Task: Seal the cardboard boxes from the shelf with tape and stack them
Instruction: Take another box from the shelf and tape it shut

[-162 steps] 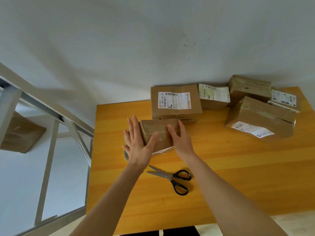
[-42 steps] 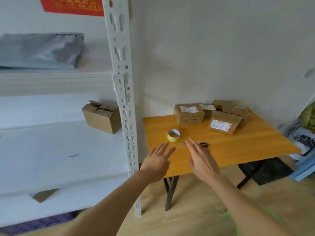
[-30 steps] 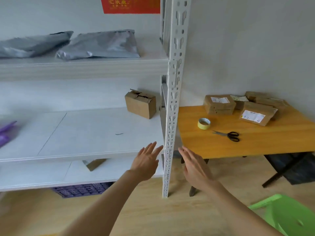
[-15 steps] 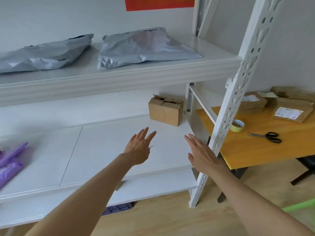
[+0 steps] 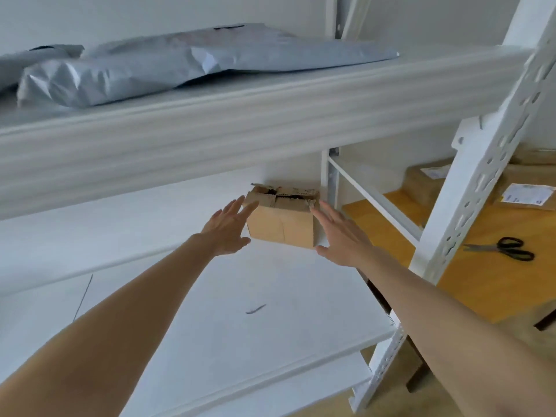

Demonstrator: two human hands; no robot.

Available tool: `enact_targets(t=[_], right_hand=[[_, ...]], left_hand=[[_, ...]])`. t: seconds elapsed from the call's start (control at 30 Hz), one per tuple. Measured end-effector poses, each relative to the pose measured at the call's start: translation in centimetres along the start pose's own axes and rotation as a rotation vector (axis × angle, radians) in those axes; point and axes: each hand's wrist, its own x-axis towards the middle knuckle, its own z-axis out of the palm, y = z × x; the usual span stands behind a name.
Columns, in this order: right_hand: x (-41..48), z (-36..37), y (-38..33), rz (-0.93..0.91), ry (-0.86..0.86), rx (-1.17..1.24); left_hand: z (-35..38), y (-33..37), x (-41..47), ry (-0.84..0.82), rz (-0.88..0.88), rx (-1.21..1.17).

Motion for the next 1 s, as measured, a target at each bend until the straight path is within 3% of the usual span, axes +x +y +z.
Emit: enact_targets(t=[0.17, 0.27, 0.47, 0.73, 1.0], right_hand=[[7.0, 1.8, 1.2, -0.026, 0.006, -0.013], [10.4, 3.1, 1.6, -0.041, -0.01, -0.035], [14.9, 4.3, 3.9, 0.103, -0.086, 0.059], [16.3, 4.9, 3.7, 0.145, -0.067, 0.129], [13.3, 3.3, 2.0, 0.037, -0.049, 0.139]], left_hand=[[1.1, -1.5, 6.7, -0.023, 0.031, -0.025], [1.7, -2.5, 10.5, -0.099, -0.017, -0.158], [3.3, -2.5, 15.6, -0.158, -0.051, -0.12], [5.5, -2.4, 15.6, -0.024, -0.086, -0.109], [2.6, -2.4, 13.3, -0.181, -0.013, -0.037]])
